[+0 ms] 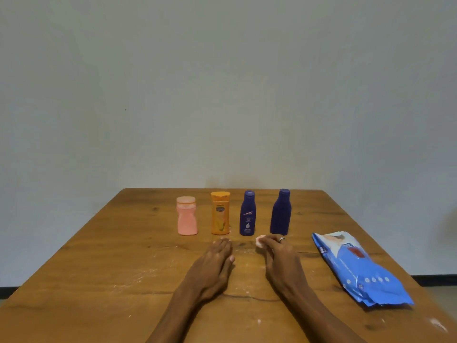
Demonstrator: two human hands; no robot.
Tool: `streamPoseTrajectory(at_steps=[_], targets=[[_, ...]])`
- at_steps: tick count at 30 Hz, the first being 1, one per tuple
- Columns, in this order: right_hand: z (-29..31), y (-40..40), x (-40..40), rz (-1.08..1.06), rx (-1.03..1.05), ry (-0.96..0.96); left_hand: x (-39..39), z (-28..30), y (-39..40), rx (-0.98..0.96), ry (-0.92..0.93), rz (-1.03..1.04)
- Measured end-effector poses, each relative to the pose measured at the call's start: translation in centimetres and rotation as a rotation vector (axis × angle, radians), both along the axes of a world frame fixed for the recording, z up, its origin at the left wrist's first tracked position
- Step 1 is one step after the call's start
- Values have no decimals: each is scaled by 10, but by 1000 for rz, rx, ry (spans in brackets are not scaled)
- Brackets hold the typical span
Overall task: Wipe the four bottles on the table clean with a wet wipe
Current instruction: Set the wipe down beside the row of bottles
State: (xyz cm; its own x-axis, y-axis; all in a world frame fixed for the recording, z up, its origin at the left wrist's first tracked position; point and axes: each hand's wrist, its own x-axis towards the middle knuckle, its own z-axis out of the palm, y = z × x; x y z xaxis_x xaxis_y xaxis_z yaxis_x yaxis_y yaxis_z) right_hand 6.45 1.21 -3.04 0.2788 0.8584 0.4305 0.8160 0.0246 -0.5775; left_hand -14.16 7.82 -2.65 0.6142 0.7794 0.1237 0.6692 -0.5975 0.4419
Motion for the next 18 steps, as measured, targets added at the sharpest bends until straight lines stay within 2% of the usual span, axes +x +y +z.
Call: streamPoseTrajectory(at_steps=[4,7,18], targets=[[23,4,1,-31,-59,73,9,0,3,-111,16,29],[50,8,-6,-19,-99,114,8,21,-1,-208,40,60],[173,8,-46,24,-431,49,-4,153,-5,-323,266,-23]])
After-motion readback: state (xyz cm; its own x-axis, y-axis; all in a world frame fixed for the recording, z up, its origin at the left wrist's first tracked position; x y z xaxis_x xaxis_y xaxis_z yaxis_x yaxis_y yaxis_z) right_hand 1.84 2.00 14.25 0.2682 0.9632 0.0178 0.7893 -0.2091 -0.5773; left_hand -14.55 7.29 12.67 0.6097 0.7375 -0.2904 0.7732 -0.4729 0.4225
